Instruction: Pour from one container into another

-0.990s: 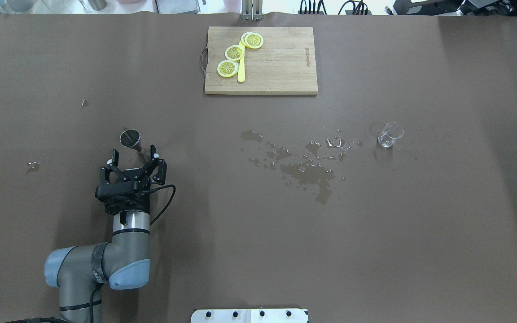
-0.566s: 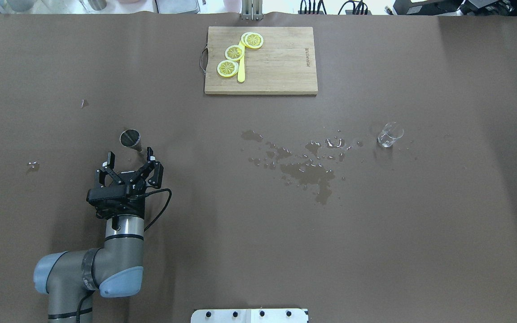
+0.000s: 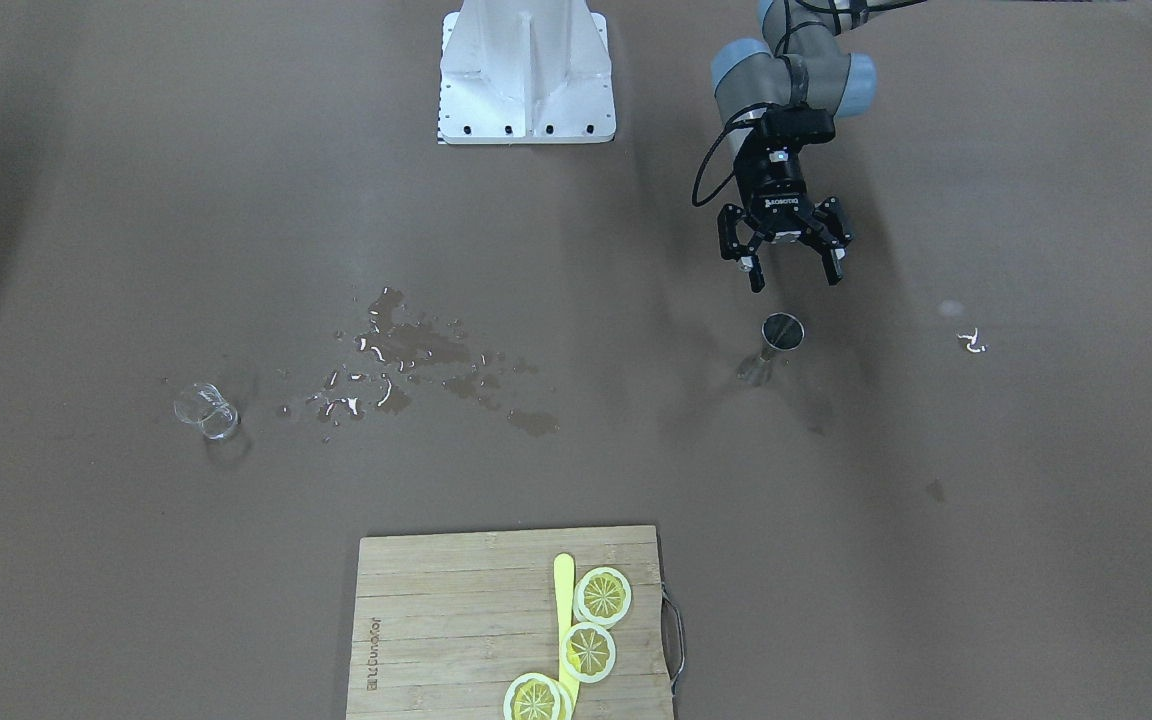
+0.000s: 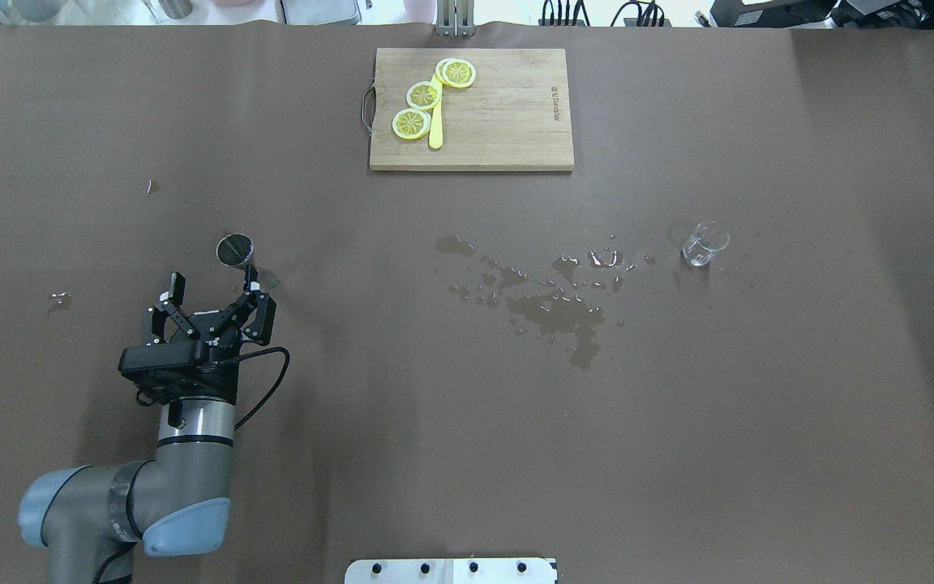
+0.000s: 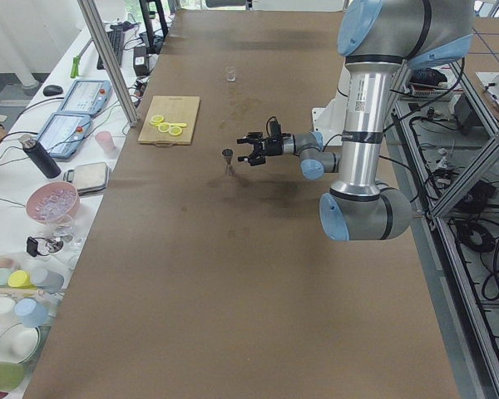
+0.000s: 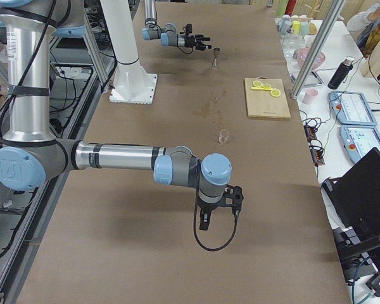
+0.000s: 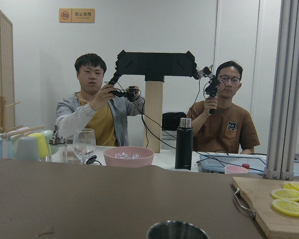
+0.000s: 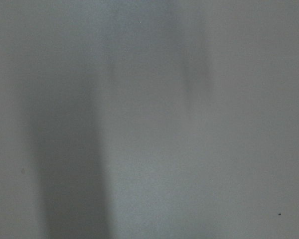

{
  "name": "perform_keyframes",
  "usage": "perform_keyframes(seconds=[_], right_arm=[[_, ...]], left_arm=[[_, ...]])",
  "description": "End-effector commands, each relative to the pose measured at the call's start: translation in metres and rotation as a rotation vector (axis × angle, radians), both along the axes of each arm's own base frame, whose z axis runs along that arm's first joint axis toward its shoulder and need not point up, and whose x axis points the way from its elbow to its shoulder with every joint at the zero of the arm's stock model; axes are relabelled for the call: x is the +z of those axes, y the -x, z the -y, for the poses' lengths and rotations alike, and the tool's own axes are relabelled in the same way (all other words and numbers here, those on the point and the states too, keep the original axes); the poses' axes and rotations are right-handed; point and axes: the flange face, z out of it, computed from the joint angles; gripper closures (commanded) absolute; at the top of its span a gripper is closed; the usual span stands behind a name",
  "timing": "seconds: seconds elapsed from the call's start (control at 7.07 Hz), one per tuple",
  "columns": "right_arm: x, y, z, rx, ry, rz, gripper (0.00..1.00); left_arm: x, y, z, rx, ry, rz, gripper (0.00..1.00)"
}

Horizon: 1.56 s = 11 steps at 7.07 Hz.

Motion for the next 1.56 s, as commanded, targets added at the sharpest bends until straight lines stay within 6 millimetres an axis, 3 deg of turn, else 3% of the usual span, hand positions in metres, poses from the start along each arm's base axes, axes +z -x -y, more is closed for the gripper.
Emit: perform_keyframes(seconds=[0.0,0.42,0.71,0.99,1.41], right_arm=[[0.001,0.000,-0.001,0.000,0.001,0.000,0.00],[0.001,0.001,-0.001,-0.001,0.001,0.000,0.00],[0.000,0.000,0.000,0.000,0.000,-0.002,0.00],[0.001,0.001,-0.001,-0.002,0.001,-0.002,0.00],[0.005,0.001,-0.001,-0.003,0.005,-0.001,0.00]], left_arm=[[-0.033,0.052,-0.006,0.025,-0.001,0.033,0.01],[-0.087,0.090,-0.005,0.155,0.027,0.120,0.01],[-0.114,0.109,0.031,0.227,0.028,0.198,0.01],[-0.125,0.138,0.089,0.348,0.050,0.307,0.01],[-0.104,0.185,0.205,0.542,0.171,0.271,0.01]])
